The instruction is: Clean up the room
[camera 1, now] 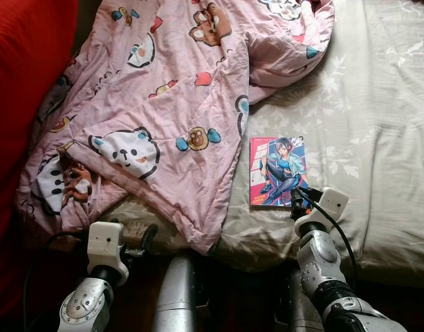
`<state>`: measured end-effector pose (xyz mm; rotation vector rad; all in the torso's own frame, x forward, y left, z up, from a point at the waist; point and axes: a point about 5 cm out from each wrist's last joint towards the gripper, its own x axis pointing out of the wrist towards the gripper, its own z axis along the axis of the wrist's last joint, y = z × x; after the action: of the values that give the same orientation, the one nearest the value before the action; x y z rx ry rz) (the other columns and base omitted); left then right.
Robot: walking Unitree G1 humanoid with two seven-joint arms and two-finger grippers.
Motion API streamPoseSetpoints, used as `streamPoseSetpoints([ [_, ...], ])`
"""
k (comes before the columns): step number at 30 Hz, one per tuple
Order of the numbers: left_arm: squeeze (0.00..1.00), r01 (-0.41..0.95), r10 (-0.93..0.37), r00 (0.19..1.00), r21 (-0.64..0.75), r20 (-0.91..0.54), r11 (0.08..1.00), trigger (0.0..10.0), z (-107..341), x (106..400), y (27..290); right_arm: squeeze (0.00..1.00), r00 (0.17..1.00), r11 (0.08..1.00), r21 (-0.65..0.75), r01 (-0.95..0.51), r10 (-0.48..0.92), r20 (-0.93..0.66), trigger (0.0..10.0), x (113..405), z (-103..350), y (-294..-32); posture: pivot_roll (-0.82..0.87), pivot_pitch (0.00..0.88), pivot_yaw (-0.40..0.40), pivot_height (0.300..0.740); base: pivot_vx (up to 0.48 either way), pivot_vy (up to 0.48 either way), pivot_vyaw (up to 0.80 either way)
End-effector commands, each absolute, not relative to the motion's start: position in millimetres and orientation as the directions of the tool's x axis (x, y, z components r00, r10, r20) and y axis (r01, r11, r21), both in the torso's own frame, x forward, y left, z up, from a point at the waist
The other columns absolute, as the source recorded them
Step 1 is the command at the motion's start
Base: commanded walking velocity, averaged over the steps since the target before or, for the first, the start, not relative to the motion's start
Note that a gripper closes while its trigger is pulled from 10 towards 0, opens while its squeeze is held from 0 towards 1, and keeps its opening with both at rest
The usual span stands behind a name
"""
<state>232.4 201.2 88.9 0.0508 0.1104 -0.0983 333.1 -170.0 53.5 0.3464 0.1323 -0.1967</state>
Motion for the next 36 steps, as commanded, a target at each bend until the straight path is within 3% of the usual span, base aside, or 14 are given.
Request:
streamPoseSetpoints([
  [1,0.00,0.081,-0.074,0.988,0.050,-0.138,0.995,10.0,87,225,210,0.00,0.963,0.913,0.334,0.236,-0.173,-0.208,10.0,326,42,-166,0.17,0.396,0.176,0.621,0.000,0.000,0.00],
  [36,0.00,0.095,-0.084,0.984,0.063,-0.158,0.994,10.0,90,222,211,0.00,0.929,0.870,0.357,0.340,-0.252,-0.272,10.0,315,29,-178,0.19,0.414,0.200,0.621,0.000,0.000,0.00],
])
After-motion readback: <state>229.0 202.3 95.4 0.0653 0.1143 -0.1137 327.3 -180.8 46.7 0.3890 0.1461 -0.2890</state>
